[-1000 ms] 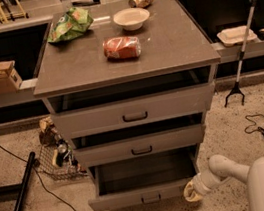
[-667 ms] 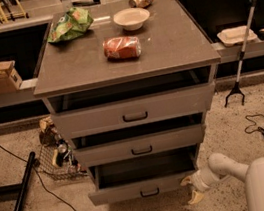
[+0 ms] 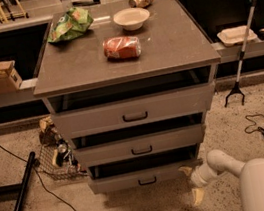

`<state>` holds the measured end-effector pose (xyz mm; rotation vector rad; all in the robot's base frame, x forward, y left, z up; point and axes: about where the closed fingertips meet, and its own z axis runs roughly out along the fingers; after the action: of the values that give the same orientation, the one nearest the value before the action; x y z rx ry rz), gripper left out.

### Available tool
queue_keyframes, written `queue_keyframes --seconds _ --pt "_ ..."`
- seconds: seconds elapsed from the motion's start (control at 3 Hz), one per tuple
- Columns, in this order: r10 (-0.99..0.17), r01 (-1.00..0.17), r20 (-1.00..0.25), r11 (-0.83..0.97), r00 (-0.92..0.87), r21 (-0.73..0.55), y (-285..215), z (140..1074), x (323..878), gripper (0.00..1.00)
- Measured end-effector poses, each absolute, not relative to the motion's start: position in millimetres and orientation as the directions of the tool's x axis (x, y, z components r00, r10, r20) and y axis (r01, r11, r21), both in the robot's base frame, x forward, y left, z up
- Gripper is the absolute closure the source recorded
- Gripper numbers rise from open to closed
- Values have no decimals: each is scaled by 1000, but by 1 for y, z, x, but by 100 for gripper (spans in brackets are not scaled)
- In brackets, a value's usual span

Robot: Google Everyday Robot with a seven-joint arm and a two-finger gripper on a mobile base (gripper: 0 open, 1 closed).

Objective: Close bottom drawer

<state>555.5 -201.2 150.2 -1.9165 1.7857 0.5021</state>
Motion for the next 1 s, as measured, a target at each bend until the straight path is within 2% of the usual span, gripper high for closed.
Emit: queue_keyframes --seconds 1.0 --pt "-795 -995 -598 -63 99 -81 -196 155 590 0"
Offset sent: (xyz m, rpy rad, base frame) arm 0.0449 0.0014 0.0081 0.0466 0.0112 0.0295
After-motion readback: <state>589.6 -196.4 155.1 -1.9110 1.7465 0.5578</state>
